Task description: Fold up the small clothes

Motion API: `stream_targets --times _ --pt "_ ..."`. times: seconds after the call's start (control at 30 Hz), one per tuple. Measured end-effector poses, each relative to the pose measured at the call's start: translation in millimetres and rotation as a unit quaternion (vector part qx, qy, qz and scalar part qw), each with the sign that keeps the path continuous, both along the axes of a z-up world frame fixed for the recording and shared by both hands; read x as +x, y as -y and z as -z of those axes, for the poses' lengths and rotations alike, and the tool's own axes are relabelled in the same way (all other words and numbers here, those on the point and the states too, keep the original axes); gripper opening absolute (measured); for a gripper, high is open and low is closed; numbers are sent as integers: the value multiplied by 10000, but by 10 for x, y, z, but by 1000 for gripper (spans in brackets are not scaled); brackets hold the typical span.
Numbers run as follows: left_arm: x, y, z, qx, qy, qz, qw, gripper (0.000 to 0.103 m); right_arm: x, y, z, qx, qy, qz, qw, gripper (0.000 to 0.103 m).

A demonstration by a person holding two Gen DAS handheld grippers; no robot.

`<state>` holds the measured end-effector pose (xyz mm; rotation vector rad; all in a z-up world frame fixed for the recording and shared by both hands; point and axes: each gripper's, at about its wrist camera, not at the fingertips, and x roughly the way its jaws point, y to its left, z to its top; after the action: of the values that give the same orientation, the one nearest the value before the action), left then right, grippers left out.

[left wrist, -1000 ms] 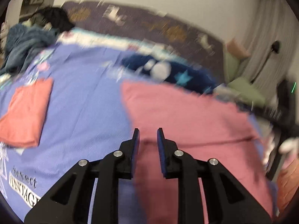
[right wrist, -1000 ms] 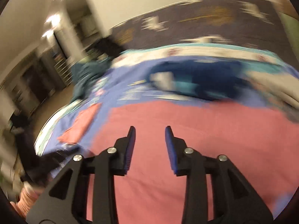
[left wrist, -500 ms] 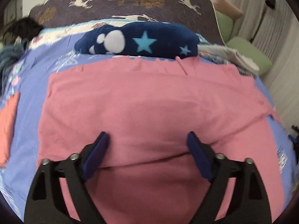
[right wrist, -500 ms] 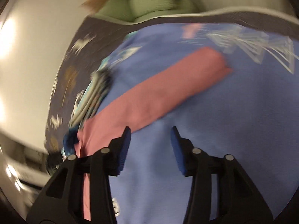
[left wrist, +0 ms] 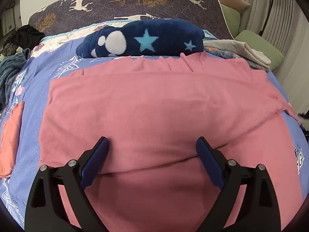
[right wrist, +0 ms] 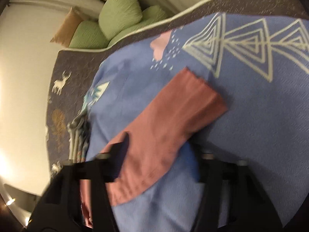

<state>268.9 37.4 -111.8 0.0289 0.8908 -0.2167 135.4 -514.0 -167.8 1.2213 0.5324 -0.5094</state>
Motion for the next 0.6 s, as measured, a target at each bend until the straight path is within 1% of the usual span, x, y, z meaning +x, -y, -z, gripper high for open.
stream_targets --times 0.03,0.1,0.2,0.27,0.3,0.37,0.43,0.47,0.5,0.57,0.6 --pt "1 -3 1 -22 0 2 10000 93 9 -7 -6 65 93 -29 9999 7" --pt "4 -8 3 -75 -5 29 10000 95 9 -61 -111 -3 282 -47 9996 6" --pt "9 2 8 -80 -13 48 10000 96 165 -318 -513 -421 679 -449 9958 6" --pt "7 1 7 -98 -6 53 9999 96 321 -581 -803 -680 944 -860 9895 6" --pt "4 -11 5 -148 -2 58 9999 96 460 -813 -996 -841 1141 -1188 9828 6" --pt "1 -40 -2 -264 7 60 9996 96 620 -1221 -1270 -1038 1453 -1720 9688 6" --pt "0 -76 -8 -408 16 65 9991 96 832 -1817 -1547 -1316 1788 -2443 9440 6" --pt "-3 -100 -12 -505 21 66 9987 96 890 -2027 -1613 -1396 1866 -2687 9346 6" --pt "-4 -123 -15 -600 25 67 9982 96 993 -2340 -1682 -1474 1957 -3051 9203 6" --pt "-7 -172 -22 -807 32 71 9967 96 1156 -2854 -1715 -1516 2049 -3656 8952 6" --pt "-9 -198 -25 -910 35 73 9958 96 1273 -3196 -1669 -1563 2035 -4048 8777 6"
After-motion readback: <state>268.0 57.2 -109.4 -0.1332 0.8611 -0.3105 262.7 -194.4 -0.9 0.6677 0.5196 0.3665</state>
